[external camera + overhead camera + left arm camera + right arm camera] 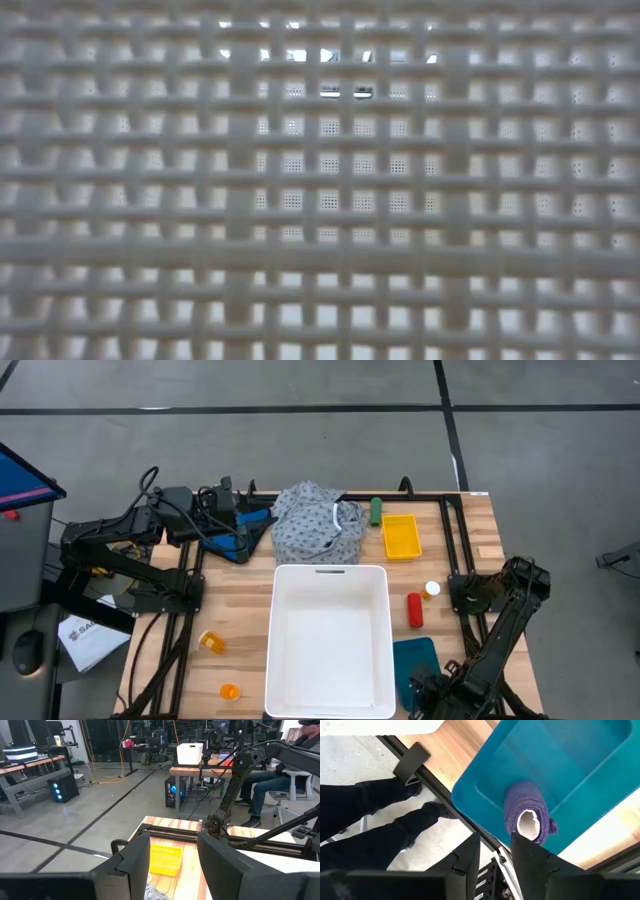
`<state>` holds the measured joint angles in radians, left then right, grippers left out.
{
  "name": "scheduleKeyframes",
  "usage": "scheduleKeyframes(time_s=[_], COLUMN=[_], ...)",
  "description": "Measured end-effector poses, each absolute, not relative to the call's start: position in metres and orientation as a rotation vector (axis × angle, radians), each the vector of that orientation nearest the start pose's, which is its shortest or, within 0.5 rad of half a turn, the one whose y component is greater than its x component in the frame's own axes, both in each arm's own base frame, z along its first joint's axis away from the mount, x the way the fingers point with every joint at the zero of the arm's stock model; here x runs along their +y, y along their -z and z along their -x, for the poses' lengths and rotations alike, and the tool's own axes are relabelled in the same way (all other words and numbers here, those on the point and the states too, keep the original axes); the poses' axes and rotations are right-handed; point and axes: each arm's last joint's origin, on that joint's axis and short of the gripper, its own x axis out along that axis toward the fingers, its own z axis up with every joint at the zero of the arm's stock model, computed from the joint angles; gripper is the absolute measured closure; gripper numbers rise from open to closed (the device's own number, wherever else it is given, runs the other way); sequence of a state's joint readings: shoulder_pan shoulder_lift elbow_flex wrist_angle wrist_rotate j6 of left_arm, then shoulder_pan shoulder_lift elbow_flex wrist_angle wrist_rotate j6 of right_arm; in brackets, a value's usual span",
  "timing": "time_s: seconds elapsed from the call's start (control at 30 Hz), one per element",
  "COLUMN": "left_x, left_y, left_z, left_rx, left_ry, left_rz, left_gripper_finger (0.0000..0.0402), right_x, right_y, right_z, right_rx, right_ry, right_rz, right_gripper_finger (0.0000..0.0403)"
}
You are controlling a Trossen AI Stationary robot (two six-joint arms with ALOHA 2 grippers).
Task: Pick & place medical supplies in basket/bin
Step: Put the red bandage into the blue bin
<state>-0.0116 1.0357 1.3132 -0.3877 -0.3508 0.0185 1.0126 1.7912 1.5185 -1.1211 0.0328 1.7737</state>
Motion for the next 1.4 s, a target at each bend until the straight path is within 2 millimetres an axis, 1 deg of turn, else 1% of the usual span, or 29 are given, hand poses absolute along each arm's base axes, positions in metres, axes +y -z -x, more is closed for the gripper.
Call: scheduleKeyframes(time_s=[0.13, 0.27, 0.4, 0.47, 0.53, 0.6, 0.7, 0.83, 1.0, 1.13, 1.27, 1.4], left_x=[0.007, 0.007, 0.007, 0.007, 0.007, 0.007, 0.007, 0.007, 0.007, 0.007, 0.007, 0.007], left_y=[-0.442, -0.439, -0.440, -0.442, -0.443, -0.443, -0.444, -0.444, -0.443, -0.442, -0.441, -0.441], left_z=[-0.203, -0.208, -0.209, -0.206, -0.205, -0.205, -0.203, -0.203, -0.203, -0.202, -0.202, -0.202], left_rx=[0.129, 0.154, 0.140, 0.127, 0.114, 0.117, 0.114, 0.116, 0.123, 0.137, 0.145, 0.145], left_ry=[-0.328, -0.327, -0.326, -0.327, -0.327, -0.327, -0.325, -0.325, -0.325, -0.325, -0.325, -0.327], left_rz=[-0.041, -0.045, -0.042, -0.040, -0.038, -0.038, -0.038, -0.038, -0.039, -0.041, -0.043, -0.043], left_gripper_finger=[0.0247, 0.0247, 0.0247, 0.0247, 0.0247, 0.0247, 0.0247, 0.0247, 0.0247, 0.0247, 0.0247, 0.0247], right_x=[0.295, 0.291, 0.276, 0.269, 0.260, 0.249, 0.230, 0.197, 0.161, 0.141, 0.123, 0.108], right_y=[-0.267, -0.291, -0.321, -0.335, -0.341, -0.344, -0.342, -0.345, -0.339, -0.327, -0.313, -0.294], right_z=[-0.185, -0.184, -0.177, -0.175, -0.173, -0.171, -0.165, -0.154, -0.147, -0.146, -0.144, -0.149], right_rx=[1.415, 1.397, 1.331, 1.278, 1.208, 1.191, 1.168, 1.125, 1.039, 0.997, 1.001, 1.007], right_ry=[0.453, 0.483, 0.613, 0.654, 0.659, 0.686, 0.725, 0.724, 0.723, 0.735, 0.827, 0.911], right_rz=[-0.736, -0.714, -0.656, -0.667, -0.705, -0.732, -0.753, -0.831, -0.946, -1.047, -1.164, -1.220], right_gripper_finger=[0.0297, 0.0297, 0.0297, 0.0297, 0.0297, 0.0297, 0.0288, 0.0274, 0.0264, 0.0265, 0.0262, 0.0245])
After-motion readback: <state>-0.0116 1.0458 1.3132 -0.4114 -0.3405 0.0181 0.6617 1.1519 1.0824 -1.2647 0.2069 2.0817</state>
